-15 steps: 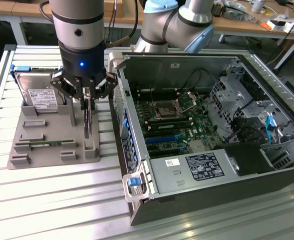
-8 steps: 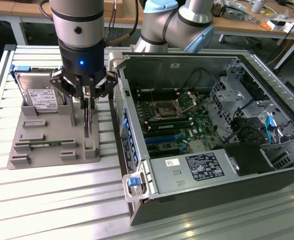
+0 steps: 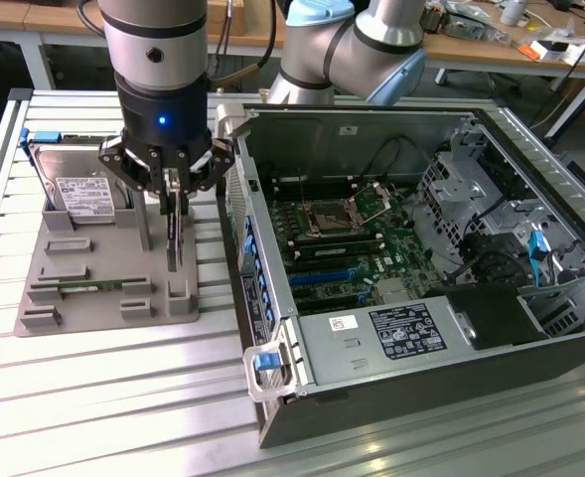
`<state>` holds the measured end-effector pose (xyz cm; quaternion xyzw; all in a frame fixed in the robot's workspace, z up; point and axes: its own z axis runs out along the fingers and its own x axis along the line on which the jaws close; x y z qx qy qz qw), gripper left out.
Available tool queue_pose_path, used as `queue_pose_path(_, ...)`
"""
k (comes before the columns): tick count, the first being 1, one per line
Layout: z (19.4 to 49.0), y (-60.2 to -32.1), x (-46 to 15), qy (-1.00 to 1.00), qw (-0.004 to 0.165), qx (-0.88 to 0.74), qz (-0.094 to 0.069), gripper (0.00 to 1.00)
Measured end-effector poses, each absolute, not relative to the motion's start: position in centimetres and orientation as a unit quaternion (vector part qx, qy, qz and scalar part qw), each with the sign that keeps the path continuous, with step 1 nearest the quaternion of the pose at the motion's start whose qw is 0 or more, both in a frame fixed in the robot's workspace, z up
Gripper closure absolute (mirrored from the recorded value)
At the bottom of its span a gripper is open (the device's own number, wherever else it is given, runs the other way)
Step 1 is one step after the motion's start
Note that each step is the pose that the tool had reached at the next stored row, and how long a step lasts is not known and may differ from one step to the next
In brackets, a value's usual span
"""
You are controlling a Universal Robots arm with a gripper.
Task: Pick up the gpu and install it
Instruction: 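Pick up the gpu and move the gpu toward the slot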
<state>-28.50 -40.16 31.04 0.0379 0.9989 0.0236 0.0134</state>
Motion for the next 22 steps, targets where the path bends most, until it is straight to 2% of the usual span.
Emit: queue_pose_path(22, 31.98, -40.17, -28.50, 0.999, 0.013, 0.038, 0.024, 0.74)
